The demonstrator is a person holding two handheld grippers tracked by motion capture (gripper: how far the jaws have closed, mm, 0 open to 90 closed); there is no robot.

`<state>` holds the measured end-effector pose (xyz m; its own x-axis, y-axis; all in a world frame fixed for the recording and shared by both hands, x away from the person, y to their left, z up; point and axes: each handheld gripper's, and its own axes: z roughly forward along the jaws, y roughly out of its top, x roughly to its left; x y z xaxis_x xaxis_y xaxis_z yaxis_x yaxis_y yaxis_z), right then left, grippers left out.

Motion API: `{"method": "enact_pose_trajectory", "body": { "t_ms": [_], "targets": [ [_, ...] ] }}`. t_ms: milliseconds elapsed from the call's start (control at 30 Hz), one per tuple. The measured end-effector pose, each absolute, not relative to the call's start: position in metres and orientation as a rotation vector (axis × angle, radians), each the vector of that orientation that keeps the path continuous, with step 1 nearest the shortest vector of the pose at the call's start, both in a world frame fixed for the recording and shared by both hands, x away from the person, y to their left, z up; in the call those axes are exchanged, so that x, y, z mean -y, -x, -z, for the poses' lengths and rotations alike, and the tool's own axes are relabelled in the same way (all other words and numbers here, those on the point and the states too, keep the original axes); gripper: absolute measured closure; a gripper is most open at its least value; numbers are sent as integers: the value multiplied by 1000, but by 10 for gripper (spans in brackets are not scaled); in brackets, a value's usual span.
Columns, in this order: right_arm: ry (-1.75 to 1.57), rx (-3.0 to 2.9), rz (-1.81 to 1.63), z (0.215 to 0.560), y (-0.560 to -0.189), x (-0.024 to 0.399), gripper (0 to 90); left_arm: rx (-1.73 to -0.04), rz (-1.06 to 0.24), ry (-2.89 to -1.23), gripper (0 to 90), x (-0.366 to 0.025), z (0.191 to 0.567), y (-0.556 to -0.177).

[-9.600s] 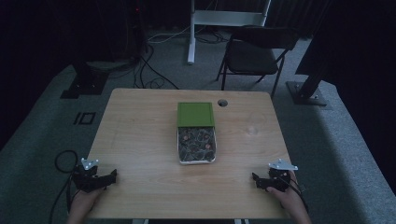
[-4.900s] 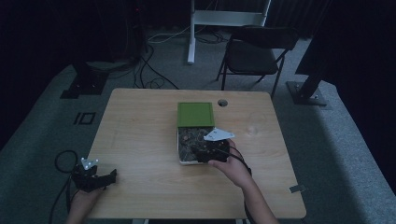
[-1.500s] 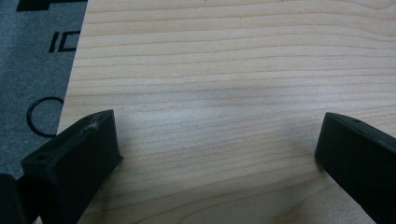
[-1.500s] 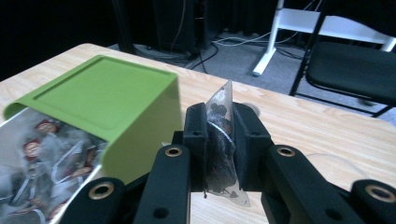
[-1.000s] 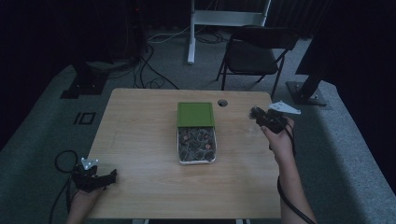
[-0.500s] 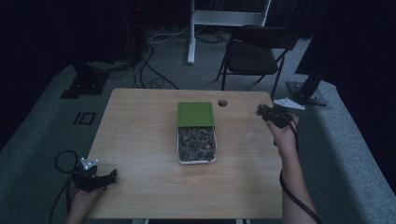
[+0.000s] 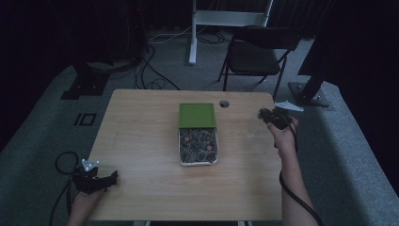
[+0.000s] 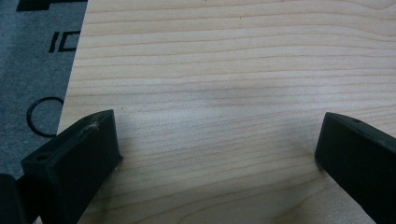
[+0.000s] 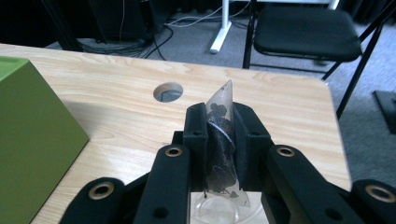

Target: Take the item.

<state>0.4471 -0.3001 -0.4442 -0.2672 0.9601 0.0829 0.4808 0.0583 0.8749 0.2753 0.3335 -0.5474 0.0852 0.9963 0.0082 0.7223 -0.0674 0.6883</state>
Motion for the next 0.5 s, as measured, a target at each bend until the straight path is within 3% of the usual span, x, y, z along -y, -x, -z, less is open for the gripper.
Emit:
{"method": "enact_pose_trajectory", "body": {
  "t_ms": [500],
  "targets": [
    [-1496,-1825,-1107,462,-453,299,731,-1690,-683,-1846,2,-333,547,-275]
  ]
}}
